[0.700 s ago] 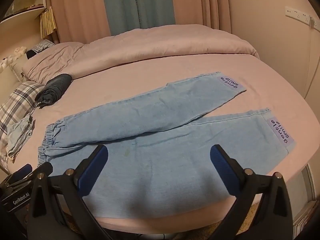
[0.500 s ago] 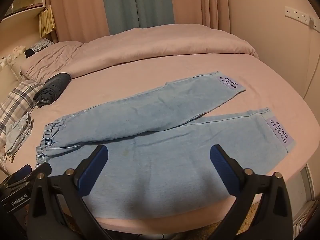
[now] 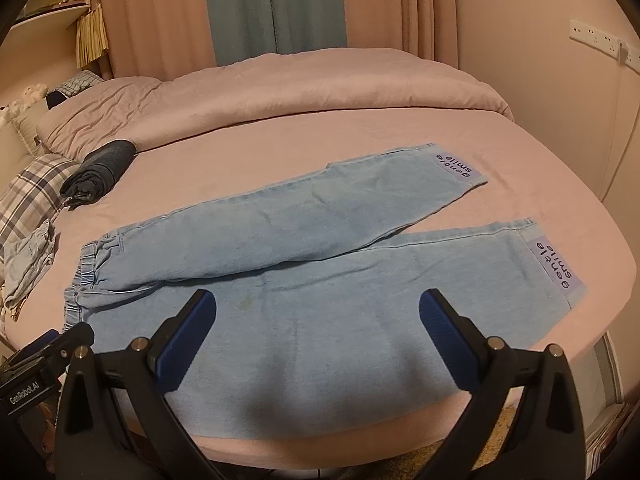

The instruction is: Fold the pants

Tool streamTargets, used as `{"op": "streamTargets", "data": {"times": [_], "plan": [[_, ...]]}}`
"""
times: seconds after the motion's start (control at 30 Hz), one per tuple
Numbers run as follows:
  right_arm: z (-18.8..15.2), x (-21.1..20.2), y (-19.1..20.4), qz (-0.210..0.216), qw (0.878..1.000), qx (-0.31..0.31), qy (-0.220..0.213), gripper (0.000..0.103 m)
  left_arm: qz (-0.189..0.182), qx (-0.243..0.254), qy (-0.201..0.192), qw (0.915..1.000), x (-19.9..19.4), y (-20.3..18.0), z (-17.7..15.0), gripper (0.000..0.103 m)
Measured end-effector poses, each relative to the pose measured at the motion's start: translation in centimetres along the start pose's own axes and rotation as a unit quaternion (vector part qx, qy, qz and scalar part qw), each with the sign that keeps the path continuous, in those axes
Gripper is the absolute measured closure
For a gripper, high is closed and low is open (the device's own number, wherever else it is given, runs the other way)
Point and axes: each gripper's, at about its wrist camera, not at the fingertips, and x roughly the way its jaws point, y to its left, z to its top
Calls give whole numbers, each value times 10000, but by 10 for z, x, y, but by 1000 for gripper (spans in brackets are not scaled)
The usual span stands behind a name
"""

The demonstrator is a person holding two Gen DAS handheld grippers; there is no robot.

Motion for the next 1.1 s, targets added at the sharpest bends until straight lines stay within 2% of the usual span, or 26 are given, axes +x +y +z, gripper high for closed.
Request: {"op": "streamTargets", "data": {"times": [0.1, 0.23, 0.43, 0.77, 1.1], "plan": [[0, 1, 0, -74, 9999, -89, 44, 2, -107, -36, -63, 9999, -3, 0, 2, 1], [0, 1, 0, 89, 9999, 99, -22, 2, -110, -20, -85, 9999, -5, -3, 3, 1], [-2, 1, -1, -59, 9999, -44, -88, 3, -135, -10, -48, 9999, -4, -6, 4, 1], [0, 1, -4, -61, 9998, -20, -212, 4, -161, 5, -68, 9998, -4, -9, 4, 1], [0, 2, -6, 8, 9999, 76, -105, 6, -140, 29, -102, 9998, -5, -11, 3, 1]]}}
